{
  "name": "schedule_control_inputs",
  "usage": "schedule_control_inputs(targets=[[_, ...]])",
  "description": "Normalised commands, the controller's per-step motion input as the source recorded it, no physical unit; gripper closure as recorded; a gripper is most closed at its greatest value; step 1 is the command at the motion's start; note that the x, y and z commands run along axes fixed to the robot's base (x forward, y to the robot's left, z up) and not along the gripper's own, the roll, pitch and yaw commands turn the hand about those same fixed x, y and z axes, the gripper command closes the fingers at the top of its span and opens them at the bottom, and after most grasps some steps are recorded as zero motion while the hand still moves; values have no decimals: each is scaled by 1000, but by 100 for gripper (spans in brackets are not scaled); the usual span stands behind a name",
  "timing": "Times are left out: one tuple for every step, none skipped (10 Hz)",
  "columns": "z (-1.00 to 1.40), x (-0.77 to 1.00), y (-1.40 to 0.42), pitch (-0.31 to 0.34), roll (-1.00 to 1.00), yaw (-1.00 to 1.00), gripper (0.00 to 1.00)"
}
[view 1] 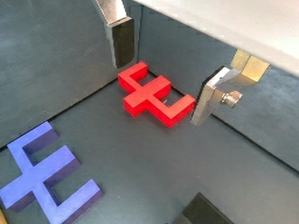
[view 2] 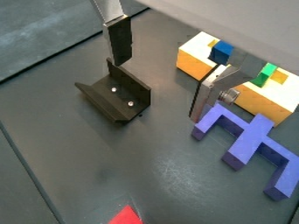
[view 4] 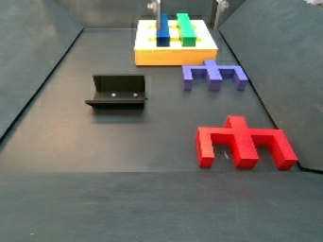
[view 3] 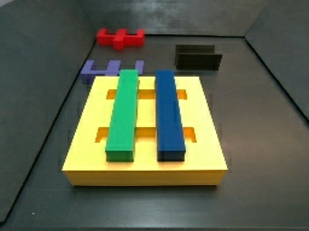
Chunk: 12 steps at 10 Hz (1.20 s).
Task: Pick up the purple object. Move up. Place the purple object on the fixture. Regrasp the purple object. Move to above the board. Insert the purple object.
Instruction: Pick up the purple object.
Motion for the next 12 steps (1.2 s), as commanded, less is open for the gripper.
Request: schedule_control_inputs(targets=[[0,20,0,0,0,0,0],[-109,0,0,-21,-20,0,0],[-174,0,0,-40,-23,0,0],[-200,0,0,-44,-39,0,0],[-200,0,0,-50,-54,0,0],[-197,0,0,-49,-46,0,0],[-203,0,-131,-77,-57,0,0],[-111,0,-540,-114,-67,117,0],[-109,0,-717,-116,-31,43,0],[-106,-23,-771,-116,0,51,0],[-169,-149,-740,-111,37,0,0],[-223,-311,-586,-160,59,0,0]])
